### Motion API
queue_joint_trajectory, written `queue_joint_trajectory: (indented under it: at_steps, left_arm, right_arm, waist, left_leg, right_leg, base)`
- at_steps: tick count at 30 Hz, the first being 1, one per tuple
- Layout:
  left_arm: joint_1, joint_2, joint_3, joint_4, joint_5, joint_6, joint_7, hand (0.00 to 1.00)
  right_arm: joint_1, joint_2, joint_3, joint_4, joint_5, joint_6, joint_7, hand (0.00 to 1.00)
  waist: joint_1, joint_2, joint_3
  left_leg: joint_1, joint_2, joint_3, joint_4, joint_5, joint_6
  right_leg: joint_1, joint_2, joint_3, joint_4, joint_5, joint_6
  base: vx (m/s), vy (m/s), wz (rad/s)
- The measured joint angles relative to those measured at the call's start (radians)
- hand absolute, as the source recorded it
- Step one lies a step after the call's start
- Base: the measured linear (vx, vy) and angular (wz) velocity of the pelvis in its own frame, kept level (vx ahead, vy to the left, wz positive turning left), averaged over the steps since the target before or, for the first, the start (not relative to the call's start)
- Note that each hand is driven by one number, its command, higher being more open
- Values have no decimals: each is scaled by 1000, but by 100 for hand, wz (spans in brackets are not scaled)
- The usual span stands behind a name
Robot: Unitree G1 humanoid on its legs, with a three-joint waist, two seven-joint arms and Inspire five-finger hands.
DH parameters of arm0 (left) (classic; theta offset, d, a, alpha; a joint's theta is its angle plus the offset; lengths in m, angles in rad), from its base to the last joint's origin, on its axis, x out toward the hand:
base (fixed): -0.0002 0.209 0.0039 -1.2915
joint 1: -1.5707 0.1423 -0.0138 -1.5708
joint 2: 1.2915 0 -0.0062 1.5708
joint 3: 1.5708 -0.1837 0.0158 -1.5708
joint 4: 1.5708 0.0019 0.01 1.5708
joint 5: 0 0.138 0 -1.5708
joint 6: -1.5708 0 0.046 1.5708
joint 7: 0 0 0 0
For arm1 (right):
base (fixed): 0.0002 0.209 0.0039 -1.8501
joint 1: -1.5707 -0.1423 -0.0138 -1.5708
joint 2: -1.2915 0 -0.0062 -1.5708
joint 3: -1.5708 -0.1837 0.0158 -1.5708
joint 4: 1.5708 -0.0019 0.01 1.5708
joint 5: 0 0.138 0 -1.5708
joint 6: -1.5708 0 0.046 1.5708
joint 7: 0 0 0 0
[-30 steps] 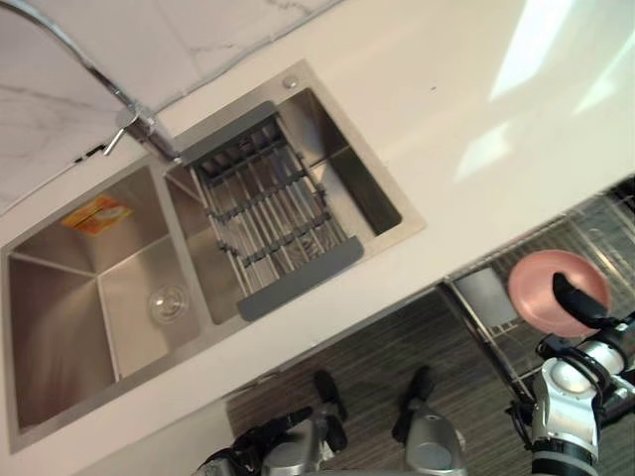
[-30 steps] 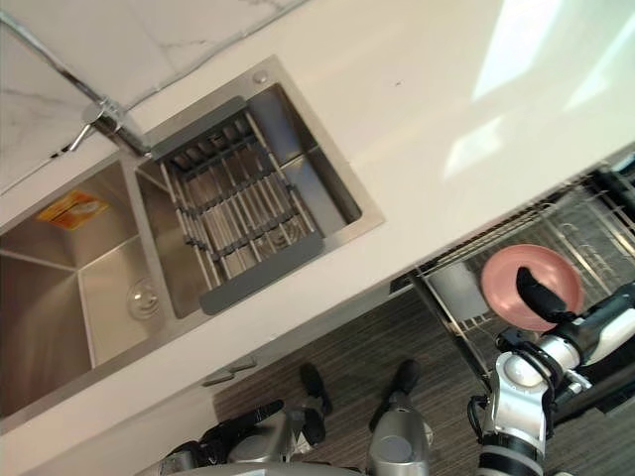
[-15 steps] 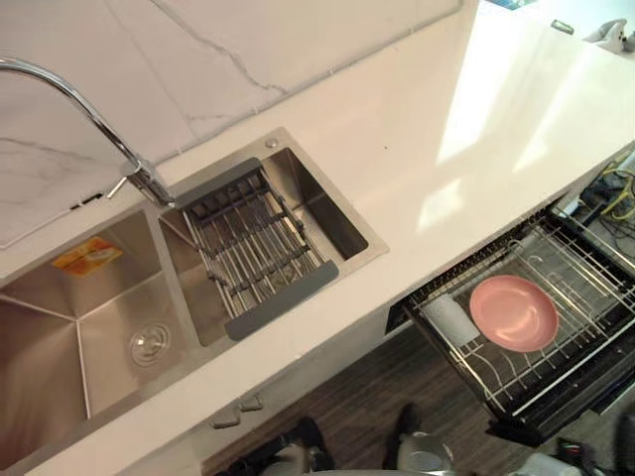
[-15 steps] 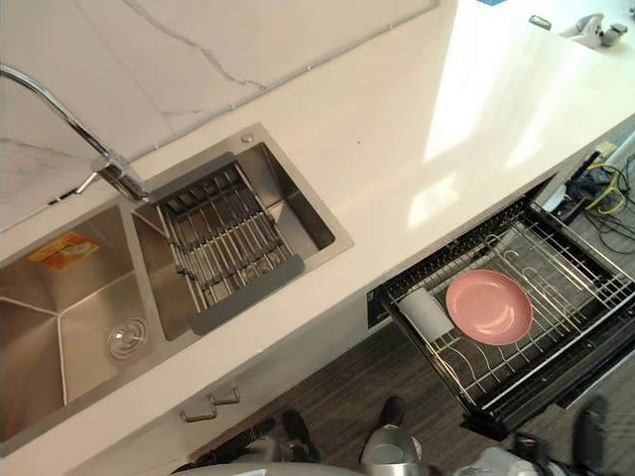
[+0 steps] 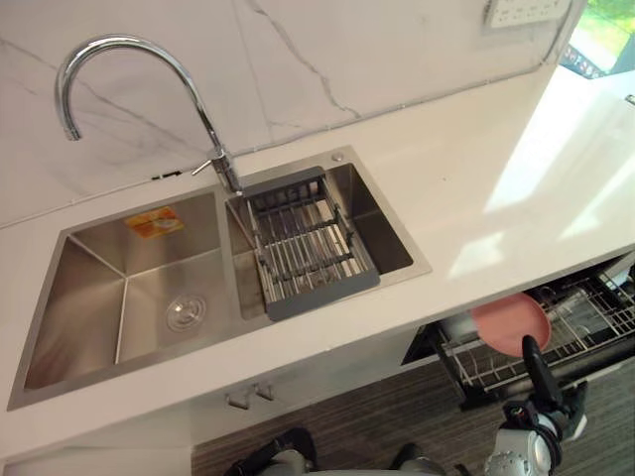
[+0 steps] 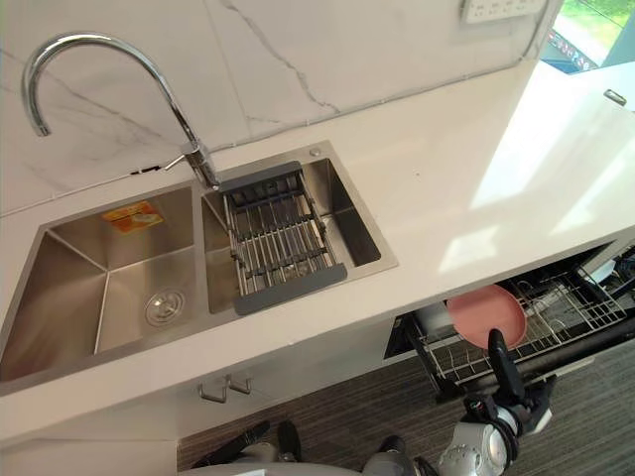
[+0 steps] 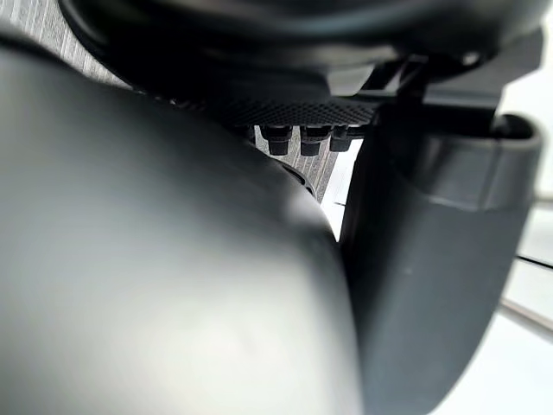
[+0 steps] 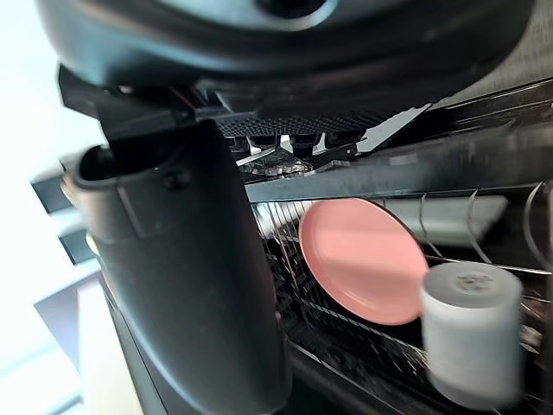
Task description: Walk over to the sink, pick up the cup, carry it to the dishwasher, place the cup inside the dishwasher, then close the dishwasher door
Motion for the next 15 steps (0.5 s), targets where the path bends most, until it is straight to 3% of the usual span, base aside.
queue_joint_trajectory:
  at_steps: [5,10,15]
  left_arm:
    - [8,-3,0,0,7,-20,-9,100]
    - [9,10,1,0,22,-22,-31,100]
    - [11,12,1,2,20,-78,-47,100]
  right_arm:
    - [-88,-81,54,49,0,99,41,100]
    - [-105,-80,163,61,1,121,128,100]
    - [-101,-93,321,55,-62,164,180,100]
  waist:
    - [26,-1,0]
    - [25,-4,-2]
    - [27,-7,-5]
  left_leg:
    - [5,6,-19,13,4,-6]
    - [3,23,-8,30,5,-11]
    - [-29,58,1,60,-15,-30]
  right_leg:
    - [27,9,-23,-11,0,-1]
    - [30,26,-24,-29,9,-9]
    - [20,63,-12,-64,8,-16]
  base:
    - [-7,13,11]
    - [10,0,-11]
    - [-40,-16,-9]
